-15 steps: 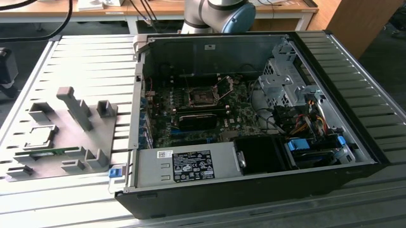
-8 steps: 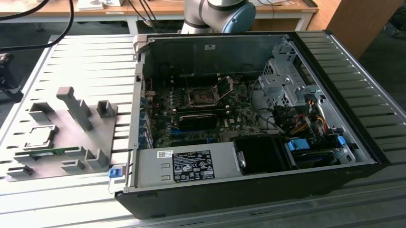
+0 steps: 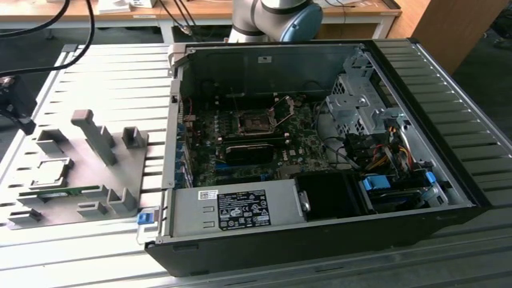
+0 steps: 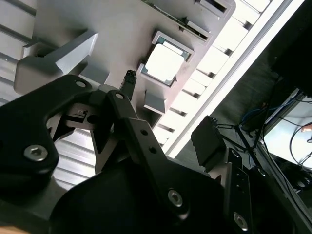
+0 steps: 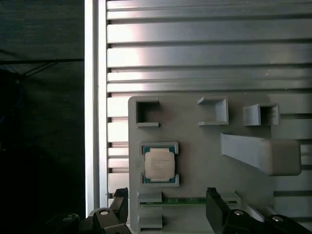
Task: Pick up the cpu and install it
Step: 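Pick up the cpu and move it towards the insertion slot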
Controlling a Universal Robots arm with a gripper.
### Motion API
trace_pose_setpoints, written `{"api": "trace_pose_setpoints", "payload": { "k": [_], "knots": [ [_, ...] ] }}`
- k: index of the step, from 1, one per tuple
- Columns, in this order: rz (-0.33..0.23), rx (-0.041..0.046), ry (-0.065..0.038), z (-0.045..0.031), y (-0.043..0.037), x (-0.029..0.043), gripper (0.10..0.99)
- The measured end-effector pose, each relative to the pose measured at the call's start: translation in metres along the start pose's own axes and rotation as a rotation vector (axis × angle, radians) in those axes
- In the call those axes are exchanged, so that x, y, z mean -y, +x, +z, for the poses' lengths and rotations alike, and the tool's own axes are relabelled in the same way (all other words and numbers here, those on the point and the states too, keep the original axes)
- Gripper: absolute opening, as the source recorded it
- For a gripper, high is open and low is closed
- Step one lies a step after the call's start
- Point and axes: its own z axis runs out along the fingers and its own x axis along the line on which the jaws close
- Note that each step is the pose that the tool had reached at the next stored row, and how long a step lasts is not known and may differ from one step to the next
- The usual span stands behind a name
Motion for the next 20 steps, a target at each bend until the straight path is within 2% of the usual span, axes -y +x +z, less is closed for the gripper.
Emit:
{"api": "trace_pose_setpoints", "payload": {
  "k": [13, 20],
  "knots": [
    [0.0, -0.0003, -0.008, 0.0218, -0.0004, 0.0015, 0.733],
    [0.0, -0.0003, -0.008, 0.0283, -0.0006, 0.0019, 0.733]
  ]
}}
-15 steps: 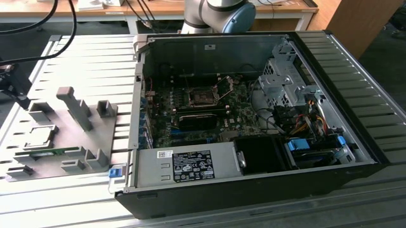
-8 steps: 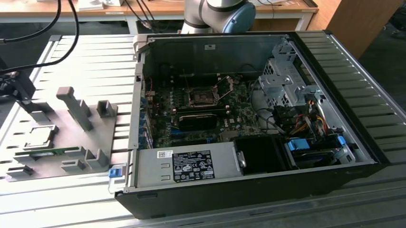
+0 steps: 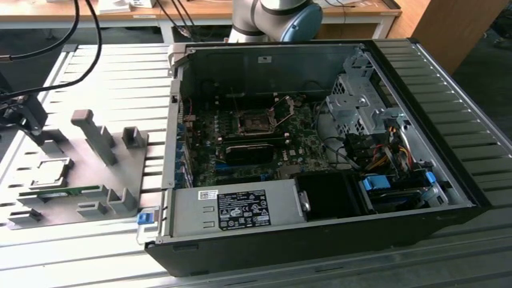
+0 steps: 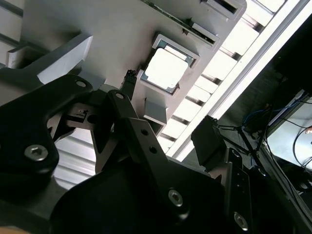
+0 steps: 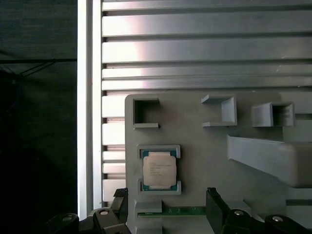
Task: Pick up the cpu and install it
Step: 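Pick up the cpu and move it towards the insertion slot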
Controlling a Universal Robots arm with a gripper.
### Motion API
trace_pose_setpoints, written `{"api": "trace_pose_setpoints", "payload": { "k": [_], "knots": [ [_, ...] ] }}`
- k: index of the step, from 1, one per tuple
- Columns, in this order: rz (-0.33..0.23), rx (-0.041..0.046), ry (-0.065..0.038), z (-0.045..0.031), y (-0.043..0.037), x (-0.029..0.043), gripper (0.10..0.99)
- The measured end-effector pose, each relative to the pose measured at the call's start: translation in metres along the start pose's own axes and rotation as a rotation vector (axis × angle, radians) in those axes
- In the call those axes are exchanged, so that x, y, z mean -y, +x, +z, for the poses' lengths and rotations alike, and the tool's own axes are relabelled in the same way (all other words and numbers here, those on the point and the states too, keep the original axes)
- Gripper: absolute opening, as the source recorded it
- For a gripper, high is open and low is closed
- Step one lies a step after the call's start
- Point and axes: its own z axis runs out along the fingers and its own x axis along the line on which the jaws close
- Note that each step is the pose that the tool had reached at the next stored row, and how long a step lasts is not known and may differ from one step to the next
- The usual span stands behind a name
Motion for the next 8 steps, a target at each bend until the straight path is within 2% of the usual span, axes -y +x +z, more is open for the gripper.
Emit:
{"api": "trace_pose_setpoints", "payload": {
  "k": [8],
  "knots": [
    [0.0, 0.0001, 0.0, 0.0051, -0.0002, 0.0003, 0.733]
  ]
}}
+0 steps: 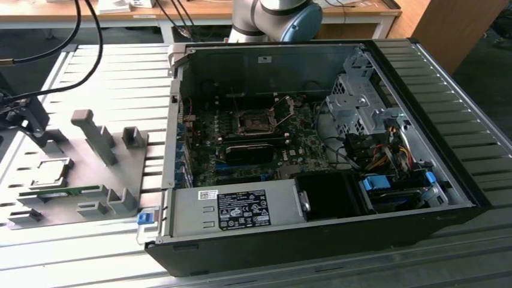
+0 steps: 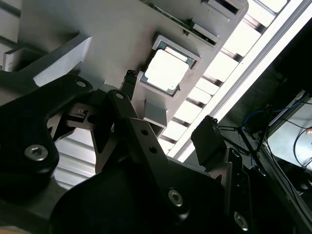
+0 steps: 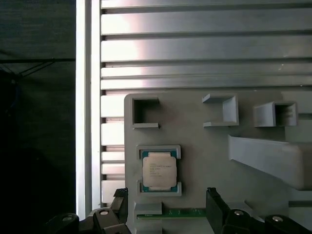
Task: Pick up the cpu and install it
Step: 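Pick up the cpu and move it towards the insertion slot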
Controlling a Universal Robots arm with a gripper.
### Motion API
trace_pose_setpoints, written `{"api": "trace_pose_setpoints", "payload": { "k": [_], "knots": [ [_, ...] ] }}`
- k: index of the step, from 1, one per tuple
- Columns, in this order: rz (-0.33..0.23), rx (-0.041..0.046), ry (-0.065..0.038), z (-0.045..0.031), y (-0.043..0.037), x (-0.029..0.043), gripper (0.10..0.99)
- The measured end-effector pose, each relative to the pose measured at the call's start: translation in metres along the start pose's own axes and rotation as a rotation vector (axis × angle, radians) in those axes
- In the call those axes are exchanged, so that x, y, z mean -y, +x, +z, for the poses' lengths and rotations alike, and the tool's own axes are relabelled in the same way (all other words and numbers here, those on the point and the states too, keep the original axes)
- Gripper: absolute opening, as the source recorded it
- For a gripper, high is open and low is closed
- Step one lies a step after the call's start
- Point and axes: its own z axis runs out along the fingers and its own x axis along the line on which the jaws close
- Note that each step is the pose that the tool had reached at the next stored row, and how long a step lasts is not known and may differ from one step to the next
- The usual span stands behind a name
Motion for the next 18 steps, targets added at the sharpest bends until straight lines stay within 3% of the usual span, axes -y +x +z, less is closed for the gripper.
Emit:
{"api": "trace_pose_setpoints", "payload": {
  "k": [18],
  "knots": [
    [0.0, -0.0001, 0.0, 0.0117, -0.0002, 0.0008, 0.733]
  ]
}}
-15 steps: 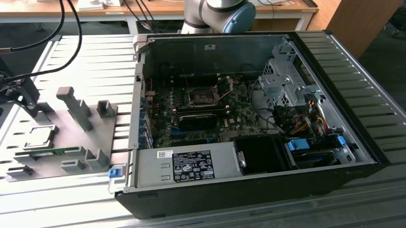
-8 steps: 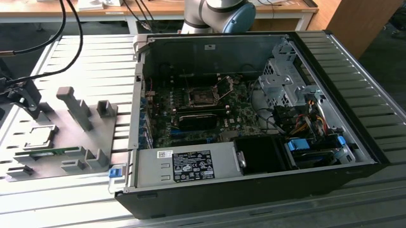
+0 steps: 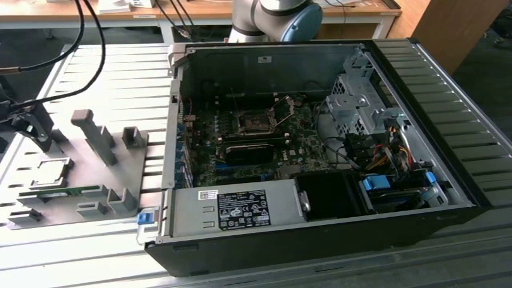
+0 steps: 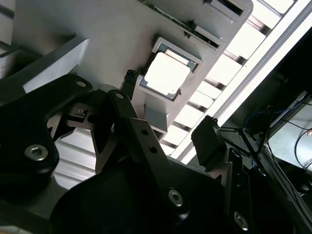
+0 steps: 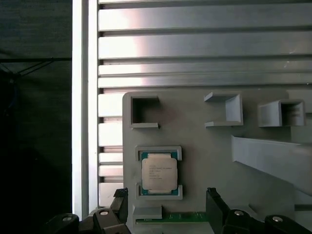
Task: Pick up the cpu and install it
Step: 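Pick up the cpu and move it towards the insertion slot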
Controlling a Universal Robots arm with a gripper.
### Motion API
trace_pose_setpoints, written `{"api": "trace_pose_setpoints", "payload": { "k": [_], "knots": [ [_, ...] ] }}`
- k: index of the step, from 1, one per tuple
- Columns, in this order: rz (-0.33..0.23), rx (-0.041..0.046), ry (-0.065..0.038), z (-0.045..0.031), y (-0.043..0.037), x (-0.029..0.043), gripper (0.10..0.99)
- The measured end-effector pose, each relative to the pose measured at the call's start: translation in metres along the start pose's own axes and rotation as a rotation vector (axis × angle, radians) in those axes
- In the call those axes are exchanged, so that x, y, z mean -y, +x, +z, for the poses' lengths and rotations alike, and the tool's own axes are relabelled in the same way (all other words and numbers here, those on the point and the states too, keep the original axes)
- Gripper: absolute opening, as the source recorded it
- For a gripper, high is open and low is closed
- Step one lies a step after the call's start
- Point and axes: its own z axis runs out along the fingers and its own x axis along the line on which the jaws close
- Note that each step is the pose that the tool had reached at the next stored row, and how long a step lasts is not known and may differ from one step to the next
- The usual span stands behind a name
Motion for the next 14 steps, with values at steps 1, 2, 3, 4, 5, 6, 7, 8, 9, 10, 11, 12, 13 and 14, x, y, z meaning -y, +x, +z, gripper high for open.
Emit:
{"api": "trace_pose_setpoints", "payload": {
  "k": [1, 2, 3, 4, 5, 6, 7, 8, 9, 10, 11, 12, 13, 14],
  "knots": [
    [0.0, 0.0002, 0.0, 0.0011, -0.0001, 0.0002, 0.733],
    [0.0, 0.0001, 0.0, 0.0022, -0.0001, 0.0003, 0.733],
    [0.0, 0.0002, 0.0, 0.0034, -0.0002, 0.0005, 0.733],
    [0.0, 0.0, -0.001, 0.0047, -0.0003, 0.0009, 0.733],
    [0.0, 0.0, -0.001, 0.0063, -0.0003, 0.0011, 0.733],
    [0.0, 0.0001, -0.001, 0.0082, -0.0003, 0.0013, 0.733],
    [0.0, 0.0, -0.001, 0.0101, -0.0003, 0.0014, 0.733],
    [0.0, 0.0001, -0.001, 0.0119, -0.0004, 0.0015, 0.733],
    [0.0, 0.0, -0.001, 0.0135, -0.0003, 0.0016, 0.733],
    [-0.002, -0.0001, -0.001, 0.0153, -0.0002, 0.0018, 0.733],
    [-0.003, -0.0001, -0.001, 0.0172, 0.0002, 0.0019, 0.733],
    [-0.003, -0.0001, -0.001, 0.019, 0.0007, 0.002, 0.733],
    [-0.003, -0.0001, -0.001, 0.0208, 0.0011, 0.0021, 0.733],
    [-0.004, -0.0001, -0.001, 0.0226, 0.0015, 0.0022, 0.733]
  ]
}}
